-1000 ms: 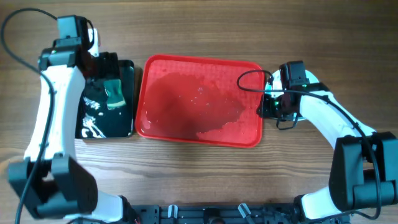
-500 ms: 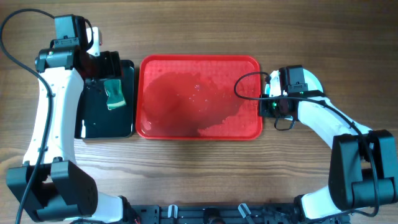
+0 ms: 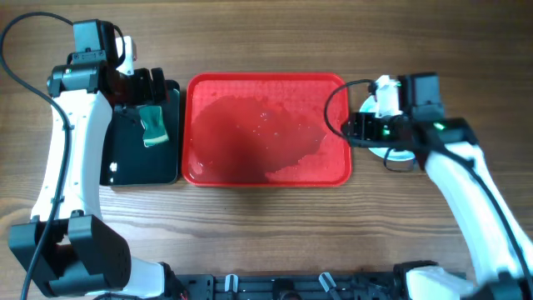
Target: Clean dirty plates on tray and stack at the side
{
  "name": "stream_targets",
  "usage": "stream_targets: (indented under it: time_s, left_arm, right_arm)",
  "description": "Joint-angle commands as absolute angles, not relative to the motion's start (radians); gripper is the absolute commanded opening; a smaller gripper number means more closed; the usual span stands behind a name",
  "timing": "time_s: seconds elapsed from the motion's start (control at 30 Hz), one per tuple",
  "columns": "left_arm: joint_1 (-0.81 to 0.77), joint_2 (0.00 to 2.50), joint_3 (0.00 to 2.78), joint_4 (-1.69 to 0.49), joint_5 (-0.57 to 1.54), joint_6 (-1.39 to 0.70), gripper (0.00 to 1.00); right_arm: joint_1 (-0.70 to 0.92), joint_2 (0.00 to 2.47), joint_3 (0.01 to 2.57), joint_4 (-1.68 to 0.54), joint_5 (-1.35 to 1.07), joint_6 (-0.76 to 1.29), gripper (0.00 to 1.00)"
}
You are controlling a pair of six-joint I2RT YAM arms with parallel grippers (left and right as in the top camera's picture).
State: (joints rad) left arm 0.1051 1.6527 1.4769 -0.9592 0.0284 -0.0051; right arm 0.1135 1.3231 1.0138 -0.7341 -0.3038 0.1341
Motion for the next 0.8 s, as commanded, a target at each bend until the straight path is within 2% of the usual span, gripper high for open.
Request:
stream_targets:
  time_s: [0.0,0.03,0.07,0.2,0.3,0.5,0.77]
  left_arm:
    - [0.109,1.656,1.483,-0.959,0.041,-0.008,1.0]
    - [0.109,1.656,1.483,-0.959,0.041,-0.008,1.0]
    - [0.109,1.656,1.483,-0.959,0.041,-0.008,1.0]
    - [0.109,1.656,1.483,-0.959,0.041,-0.008,1.0]
    - [0.109,1.656,1.483,-0.959,0.041,-0.008,1.0]
    - [0.109,1.656,1.483,-0.959,0.041,-0.008,1.0]
    - [0.109,1.656,1.483,-0.959,0.04,-0.008,1.0]
  right_arm:
    - [0.115,1.155,1.031,-0.76,-0.315,0.161,0.73]
    - [0.115,1.103,1.031,-0.761,-0.315,0.161,0.79]
    - [0.115,1.05,1.031,-0.761,-0.316,0.171,1.0]
    - [0.115,0.876,1.031,-0.761,-0.315,0.388,1.0]
    - [0.115,0.798,1.031,-0.776,-0.315,0.437,1.0]
    - [0.115,0.772,1.031,-0.802,-0.14,0.416,1.0]
    - [0.109,0.733,0.972,-0.66,-0.125,0.177,1.0]
